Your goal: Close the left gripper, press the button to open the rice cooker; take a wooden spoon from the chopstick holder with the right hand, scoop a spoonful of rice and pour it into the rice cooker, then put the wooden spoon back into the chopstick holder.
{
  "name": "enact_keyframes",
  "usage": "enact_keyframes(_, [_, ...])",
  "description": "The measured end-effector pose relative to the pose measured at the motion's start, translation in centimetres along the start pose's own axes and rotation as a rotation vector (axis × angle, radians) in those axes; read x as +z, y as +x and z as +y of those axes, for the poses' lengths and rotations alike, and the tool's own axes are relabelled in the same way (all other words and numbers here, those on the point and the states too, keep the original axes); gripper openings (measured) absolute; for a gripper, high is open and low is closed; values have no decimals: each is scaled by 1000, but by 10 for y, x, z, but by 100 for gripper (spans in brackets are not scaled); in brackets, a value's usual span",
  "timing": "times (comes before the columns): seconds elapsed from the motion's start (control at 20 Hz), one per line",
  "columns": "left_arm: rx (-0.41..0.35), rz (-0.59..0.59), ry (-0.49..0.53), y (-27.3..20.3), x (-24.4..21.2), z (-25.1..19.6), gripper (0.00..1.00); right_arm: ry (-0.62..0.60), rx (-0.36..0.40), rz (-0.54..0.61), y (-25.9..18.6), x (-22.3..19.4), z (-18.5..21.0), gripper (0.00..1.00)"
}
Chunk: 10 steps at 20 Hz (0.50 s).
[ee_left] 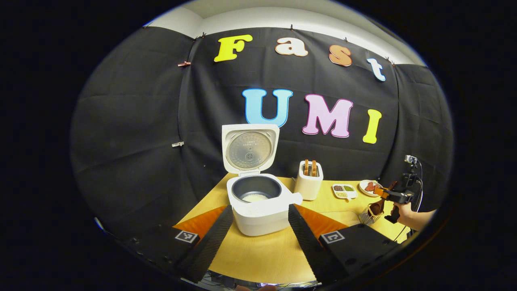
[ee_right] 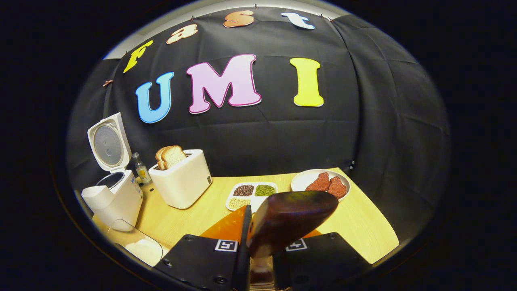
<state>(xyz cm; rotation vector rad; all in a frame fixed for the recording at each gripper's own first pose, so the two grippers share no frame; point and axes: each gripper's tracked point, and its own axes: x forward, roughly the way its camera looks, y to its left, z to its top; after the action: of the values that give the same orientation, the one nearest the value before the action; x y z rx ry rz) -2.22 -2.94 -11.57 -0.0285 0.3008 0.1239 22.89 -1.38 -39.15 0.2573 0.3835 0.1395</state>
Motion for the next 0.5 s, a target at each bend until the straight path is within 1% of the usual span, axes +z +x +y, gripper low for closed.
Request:
enact_keyframes(0.15, [-10,3,-4,1,0,-3,95,-3,-11,19,0,-6,-5,23])
enact_keyframes(0.2, [-12,3,-3,0,-1,-4,95,3,-19,27,0,-8,-8,26])
enact_keyframes(0.3, [-15,-1,8,-2,1,-4,95,28,-41,32,-2,-10,-16,31])
enact_keyframes(0.45, [-18,-7,12,-5,5,-3,95,80,-81,34,-7,-8,-32,31])
enact_keyframes(0.5, [-20,-9,8,-5,5,-3,95,104,-94,41,-9,-8,-38,39])
